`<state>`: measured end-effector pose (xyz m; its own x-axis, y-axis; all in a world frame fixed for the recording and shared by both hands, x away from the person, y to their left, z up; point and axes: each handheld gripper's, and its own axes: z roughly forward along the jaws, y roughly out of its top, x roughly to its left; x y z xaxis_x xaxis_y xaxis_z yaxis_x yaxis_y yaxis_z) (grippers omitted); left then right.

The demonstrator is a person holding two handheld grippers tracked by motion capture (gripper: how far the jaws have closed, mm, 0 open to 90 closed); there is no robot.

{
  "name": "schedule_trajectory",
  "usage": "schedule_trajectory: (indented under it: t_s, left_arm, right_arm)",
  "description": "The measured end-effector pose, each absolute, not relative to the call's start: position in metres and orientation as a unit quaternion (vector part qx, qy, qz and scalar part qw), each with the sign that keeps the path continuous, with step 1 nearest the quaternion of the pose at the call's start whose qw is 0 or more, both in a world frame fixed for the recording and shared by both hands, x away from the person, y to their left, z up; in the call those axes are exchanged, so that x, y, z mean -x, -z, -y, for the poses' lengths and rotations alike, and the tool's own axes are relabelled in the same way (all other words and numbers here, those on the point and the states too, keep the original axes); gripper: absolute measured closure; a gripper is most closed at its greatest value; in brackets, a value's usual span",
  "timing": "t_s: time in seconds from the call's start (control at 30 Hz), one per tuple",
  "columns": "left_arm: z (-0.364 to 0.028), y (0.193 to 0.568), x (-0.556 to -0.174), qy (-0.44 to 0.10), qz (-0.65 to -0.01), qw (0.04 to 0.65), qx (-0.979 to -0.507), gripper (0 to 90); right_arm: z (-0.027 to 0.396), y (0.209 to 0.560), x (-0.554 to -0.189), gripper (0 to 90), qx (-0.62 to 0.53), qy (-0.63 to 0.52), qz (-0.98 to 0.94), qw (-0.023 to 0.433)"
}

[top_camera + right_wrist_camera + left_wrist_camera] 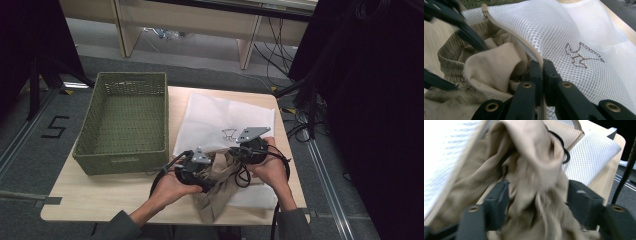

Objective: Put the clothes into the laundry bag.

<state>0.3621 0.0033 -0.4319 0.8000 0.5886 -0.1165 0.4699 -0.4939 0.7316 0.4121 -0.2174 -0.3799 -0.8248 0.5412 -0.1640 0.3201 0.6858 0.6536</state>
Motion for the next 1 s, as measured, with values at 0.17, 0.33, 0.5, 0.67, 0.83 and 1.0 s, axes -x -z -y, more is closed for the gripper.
schedule_trajectory:
  t_s: [0.17, 0.33, 0.5, 0.67, 0.83, 1.0]
  left_arm:
    - [-0.037, 0.435, -0.344, -0.096, -0.326, 0.395, -0.853, 24.5]
    - [-0.049, 0.457, -0.34, -0.059, -0.356, 0.38, -0.852, 18.6]
    - [-0.024, 0.476, -0.347, -0.045, -0.358, 0.365, -0.858, 27.0]
    - [0.003, 0.474, -0.363, -0.06, -0.357, 0.393, -0.845, 60.0]
    - [0.022, 0.463, -0.387, -0.085, -0.371, 0.415, -0.826, 73.6]
    - [0.026, 0.463, -0.409, -0.09, -0.404, 0.423, -0.806, 74.6]
  right_arm:
    - [0.215, 0.38, -0.411, 88.8, -0.237, -0.313, -0.903, 0.176]
    - [0.215, 0.381, -0.411, 88.7, -0.239, -0.311, -0.903, 0.172]
    - [0.213, 0.382, -0.411, 88.7, -0.239, -0.309, -0.905, 0.17]
    - [0.214, 0.381, -0.41, 88.7, -0.235, -0.313, -0.904, 0.17]
    - [0.216, 0.377, -0.41, 88.8, -0.234, -0.316, -0.903, 0.171]
    - [0.217, 0.378, -0.409, 88.8, -0.237, -0.316, -0.903, 0.169]
